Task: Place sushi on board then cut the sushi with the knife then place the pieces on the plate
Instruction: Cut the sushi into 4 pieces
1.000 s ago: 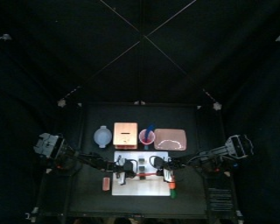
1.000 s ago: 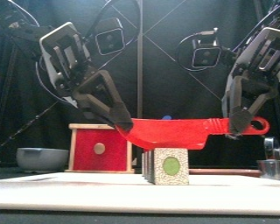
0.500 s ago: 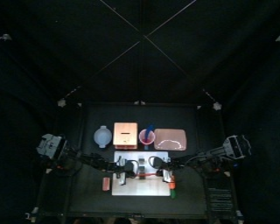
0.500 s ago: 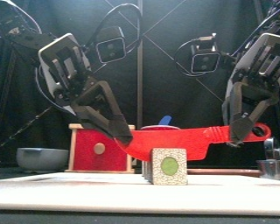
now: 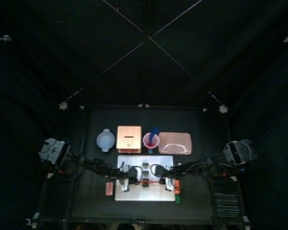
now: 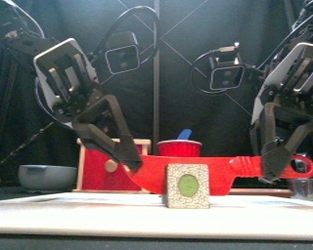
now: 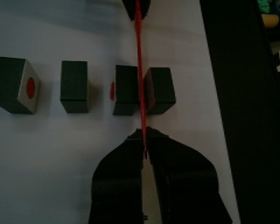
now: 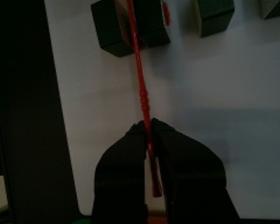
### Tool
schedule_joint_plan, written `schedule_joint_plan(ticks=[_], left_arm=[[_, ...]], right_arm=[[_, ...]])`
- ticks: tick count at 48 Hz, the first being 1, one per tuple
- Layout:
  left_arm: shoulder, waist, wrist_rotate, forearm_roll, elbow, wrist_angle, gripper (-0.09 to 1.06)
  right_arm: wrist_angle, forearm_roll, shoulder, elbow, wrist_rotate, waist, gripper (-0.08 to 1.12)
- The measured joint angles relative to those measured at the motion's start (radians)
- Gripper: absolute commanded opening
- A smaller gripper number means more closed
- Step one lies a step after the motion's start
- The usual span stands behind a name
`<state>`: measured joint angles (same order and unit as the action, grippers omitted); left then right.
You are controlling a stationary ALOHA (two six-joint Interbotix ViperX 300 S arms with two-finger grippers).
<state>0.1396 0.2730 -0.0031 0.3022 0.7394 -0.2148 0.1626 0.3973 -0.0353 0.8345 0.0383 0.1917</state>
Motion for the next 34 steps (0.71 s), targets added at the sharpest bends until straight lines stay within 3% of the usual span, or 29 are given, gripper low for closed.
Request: schedule_joint_plan(ticks=[34], left_arm=[[0.005, 0.018, 0.0, 0.018, -0.005, 0.012, 0.41]], right_arm=[[0.0, 0.028, 0.0, -0.003, 0.002, 0.034, 0.33]])
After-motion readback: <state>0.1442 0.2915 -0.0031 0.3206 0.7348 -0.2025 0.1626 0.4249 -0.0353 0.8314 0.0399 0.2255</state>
